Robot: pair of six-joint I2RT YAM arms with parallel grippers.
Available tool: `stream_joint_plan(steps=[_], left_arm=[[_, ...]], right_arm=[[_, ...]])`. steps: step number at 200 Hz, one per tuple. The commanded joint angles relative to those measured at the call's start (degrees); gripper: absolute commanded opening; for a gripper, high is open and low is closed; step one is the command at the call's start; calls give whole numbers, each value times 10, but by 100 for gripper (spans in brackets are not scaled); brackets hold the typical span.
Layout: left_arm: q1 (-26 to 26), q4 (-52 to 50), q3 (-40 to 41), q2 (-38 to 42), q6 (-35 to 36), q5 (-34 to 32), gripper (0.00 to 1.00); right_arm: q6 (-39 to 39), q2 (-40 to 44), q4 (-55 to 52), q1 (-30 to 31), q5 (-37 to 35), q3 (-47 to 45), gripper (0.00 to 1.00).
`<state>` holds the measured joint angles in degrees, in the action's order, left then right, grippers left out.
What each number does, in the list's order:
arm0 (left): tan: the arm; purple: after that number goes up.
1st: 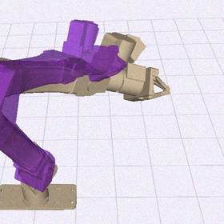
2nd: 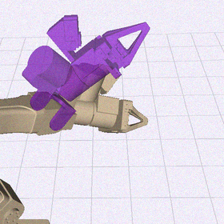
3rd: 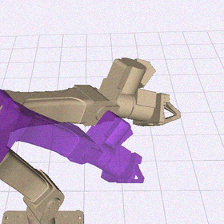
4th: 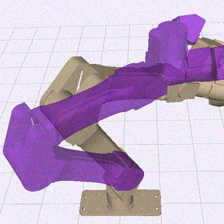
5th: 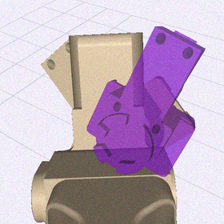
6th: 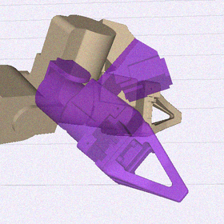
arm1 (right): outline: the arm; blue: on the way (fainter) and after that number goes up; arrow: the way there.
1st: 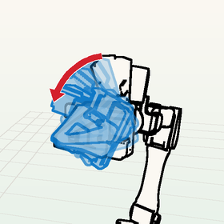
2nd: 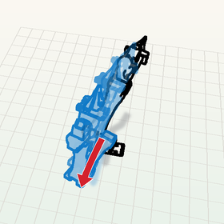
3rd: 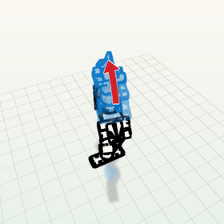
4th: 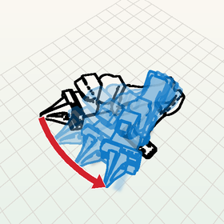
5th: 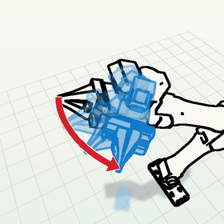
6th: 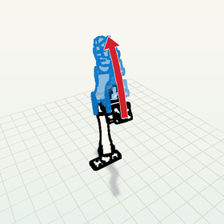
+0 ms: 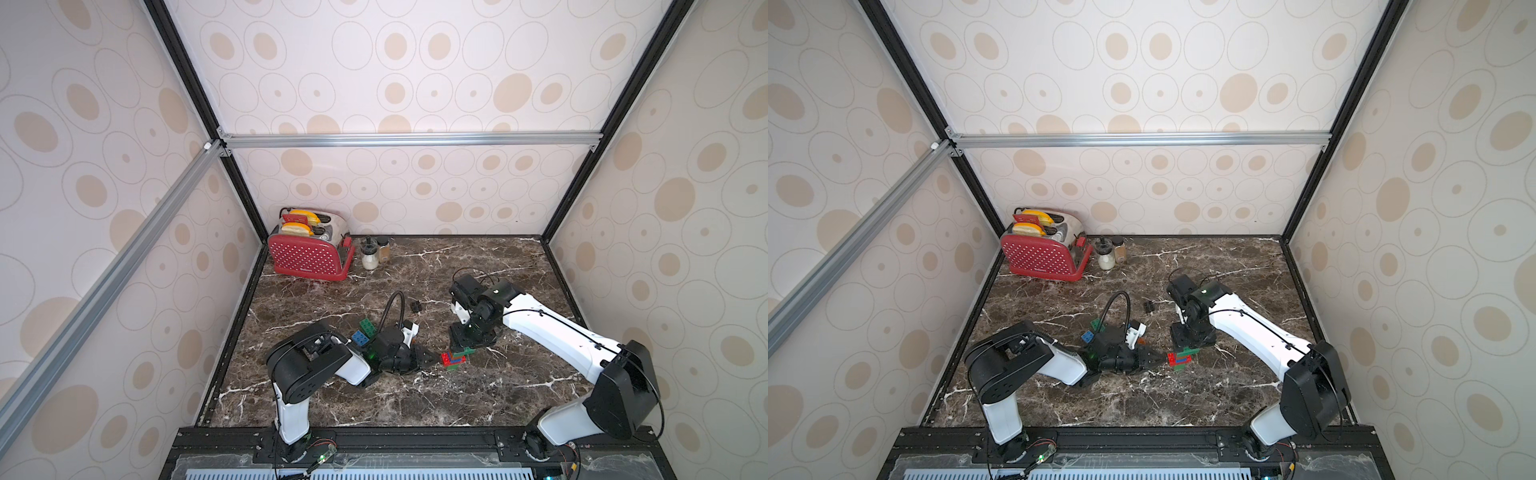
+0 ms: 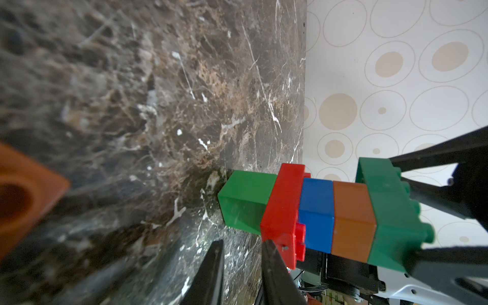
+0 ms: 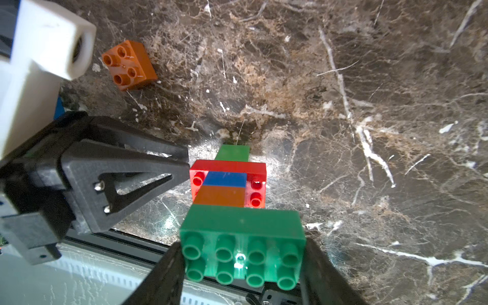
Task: Assemble the letter f with lego
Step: Assemble the lego brick with the lego brick.
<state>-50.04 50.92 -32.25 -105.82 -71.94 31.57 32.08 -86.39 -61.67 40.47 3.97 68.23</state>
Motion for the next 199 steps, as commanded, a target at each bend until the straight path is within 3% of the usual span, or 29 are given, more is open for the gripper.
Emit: stream_joint_plan(steps=[1, 55, 134, 165, 199], left_arm=[[-5, -24, -5, 19, 20, -5, 30], [1, -119, -17, 78, 71, -8, 45], [4, -390, -50, 242, 249, -46, 74], [4, -459, -53, 282, 296, -62, 79], [4, -503, -43, 327, 357, -76, 78]], right_arm=[[-2, -87, -12, -8, -77, -78, 61], [-2, -89, -9, -4, -77, -77, 61], [-4, -78, -47, -3, -79, -7, 60], [-5, -79, -52, -4, -74, 11, 60], [-13, -81, -62, -3, -70, 35, 60]])
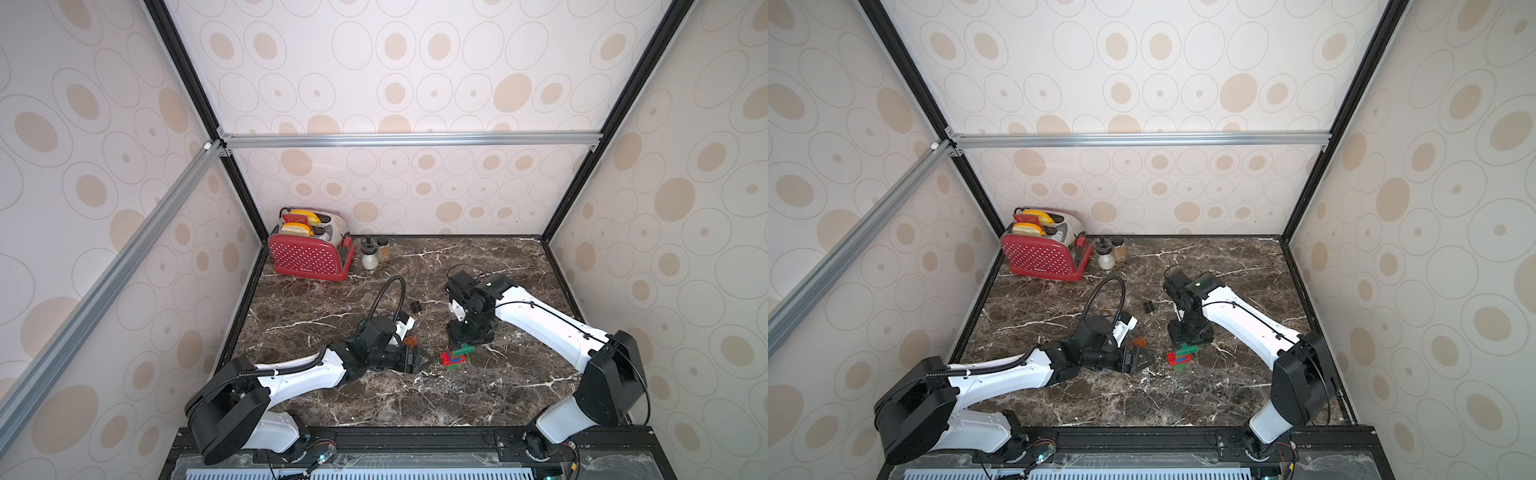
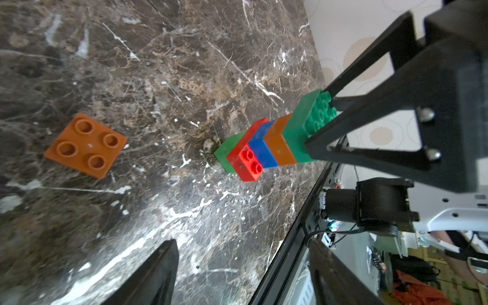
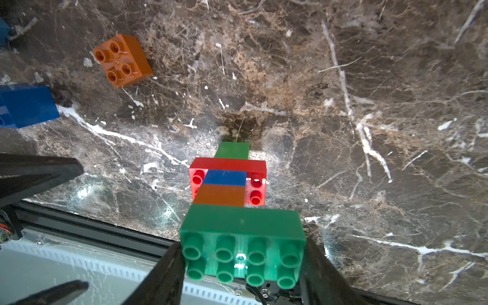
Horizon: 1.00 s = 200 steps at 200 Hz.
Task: Assemble the letter f with lego
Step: Assemble the lego brick with the lego brick, then pick up the lego brick from the center of the board.
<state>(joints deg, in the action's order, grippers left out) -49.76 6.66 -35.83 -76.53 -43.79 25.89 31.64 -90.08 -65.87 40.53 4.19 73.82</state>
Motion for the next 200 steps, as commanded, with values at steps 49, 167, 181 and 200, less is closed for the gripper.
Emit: stream_joint_plan(steps=[49, 167, 181, 200], left_arm=[[1, -69, 9, 89, 142, -57, 77], [-30, 19, 14, 66, 246, -87, 73], [-50, 20, 2, 60, 277, -100, 73], [-69, 20, -14, 49, 310, -112, 73]], right_arm=[[-23, -48, -46, -4, -66, 23, 60], [-59, -49, -104, -7, -12, 133, 60], [-63, -48, -111, -9, 7, 148, 60], [-69, -49, -130, -10, 26, 180, 60]])
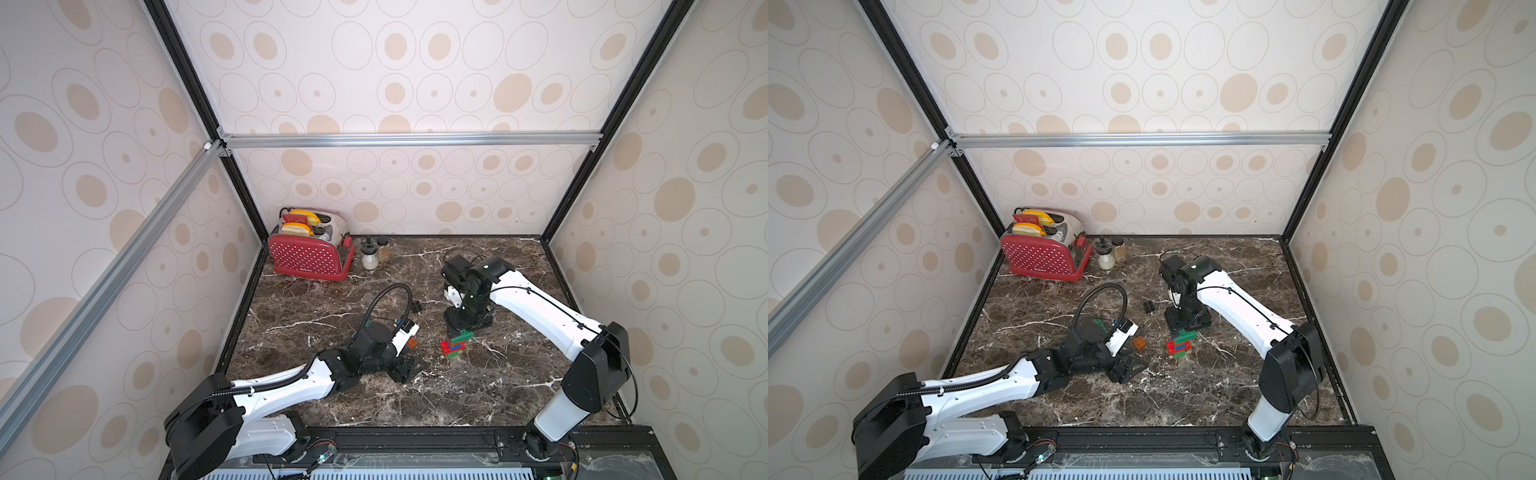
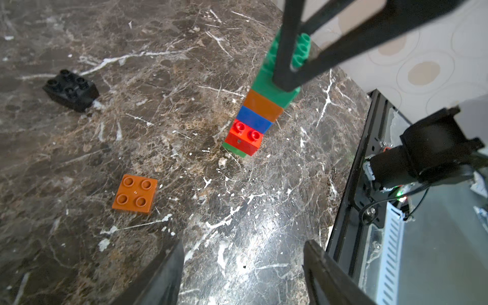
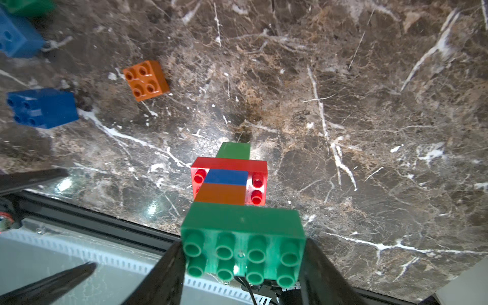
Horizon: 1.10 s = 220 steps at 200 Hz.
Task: Assemble the letter f with lego
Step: Pick up the lego brick from the center of the board.
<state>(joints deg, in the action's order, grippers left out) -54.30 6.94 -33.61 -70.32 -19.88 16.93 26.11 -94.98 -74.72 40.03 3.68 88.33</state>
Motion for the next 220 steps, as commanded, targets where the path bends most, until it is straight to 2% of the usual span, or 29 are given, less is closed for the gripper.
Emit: stream_joint_plan(steps=[1, 39, 107, 162, 220], left_arm=[[-24, 18, -37, -13, 72, -22, 73], [-32, 24, -44, 4, 127, -70, 74], [-33, -25, -78, 22, 220, -62, 72], [-34, -40, -95, 1, 220, -12, 70], [-33, -43, -102, -5, 212, -14, 65]], right_arm=[[-14, 0, -42, -4, 33, 36, 60], [-28, 2, -70, -5, 79, 76, 60], [-41, 21, -89, -5, 147, 89, 60], [-46, 23, -94, -5, 177, 102, 60], [-52, 16, -101, -5, 184, 116, 60]])
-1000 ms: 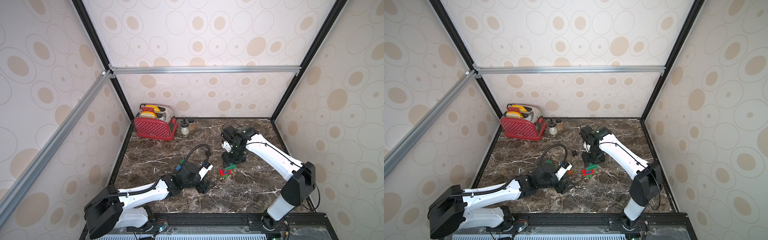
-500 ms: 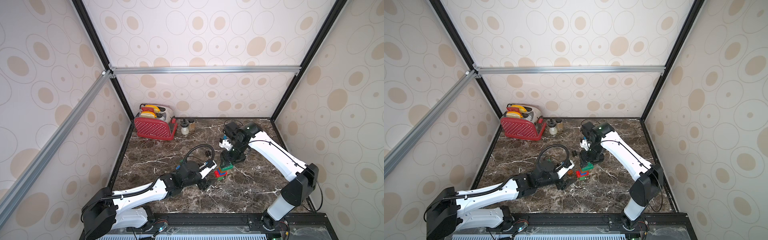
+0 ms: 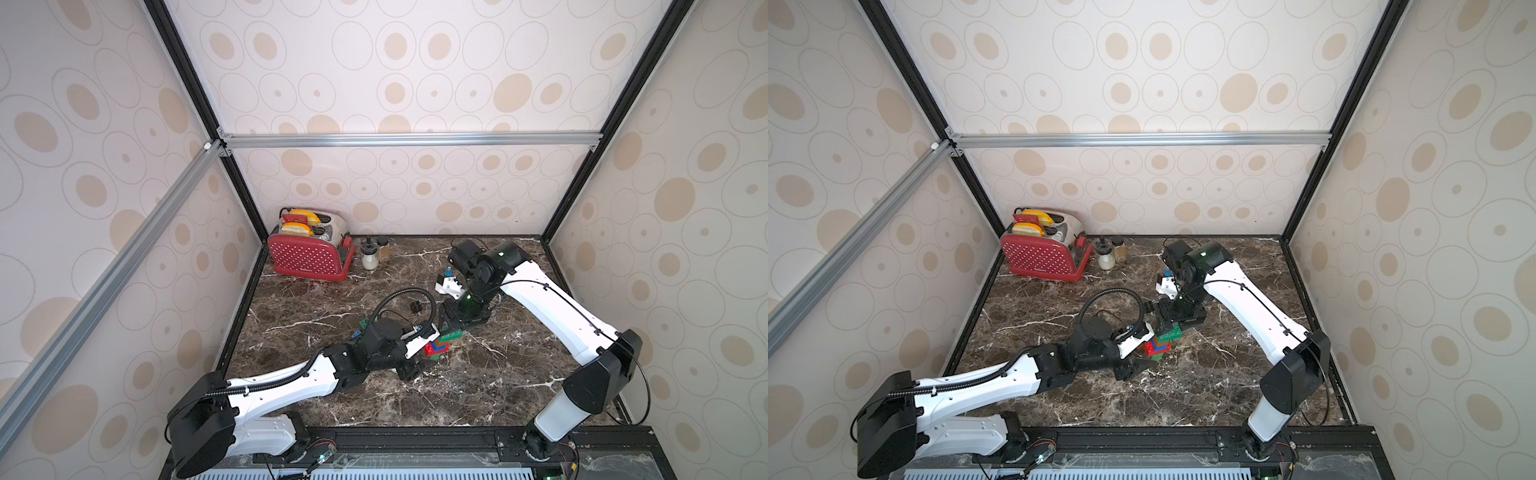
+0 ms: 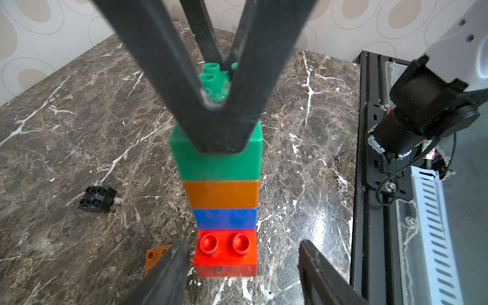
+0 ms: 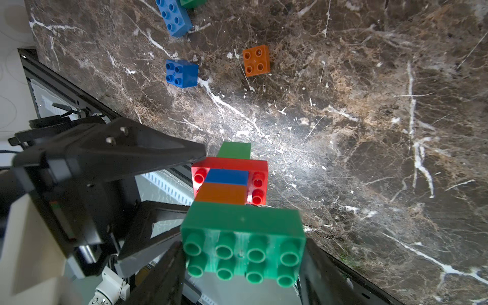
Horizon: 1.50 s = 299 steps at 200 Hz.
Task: Assemble the letter f with lego
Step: Pick up the lego brick from the center of the board.
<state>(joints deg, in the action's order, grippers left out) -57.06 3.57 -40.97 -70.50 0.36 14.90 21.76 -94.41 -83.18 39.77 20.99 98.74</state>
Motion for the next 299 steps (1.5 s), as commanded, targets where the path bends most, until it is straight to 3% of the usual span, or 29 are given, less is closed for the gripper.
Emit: stream_joint_plan(steps=[1, 31, 106, 299], left_arm=[[-5, -9, -28, -3, 10, 6, 65], [-4, -1, -19, -3, 5, -5, 64], [4, 1, -16, 5, -6, -7, 47], [17, -14, -8, 12, -13, 6, 31]], right_arm=[[-8, 11, -17, -3, 11, 12, 60], [-7, 13, -13, -2, 15, 7, 60], [-6, 17, -10, -3, 19, -1, 59], [-12, 10, -7, -2, 26, -4, 60]])
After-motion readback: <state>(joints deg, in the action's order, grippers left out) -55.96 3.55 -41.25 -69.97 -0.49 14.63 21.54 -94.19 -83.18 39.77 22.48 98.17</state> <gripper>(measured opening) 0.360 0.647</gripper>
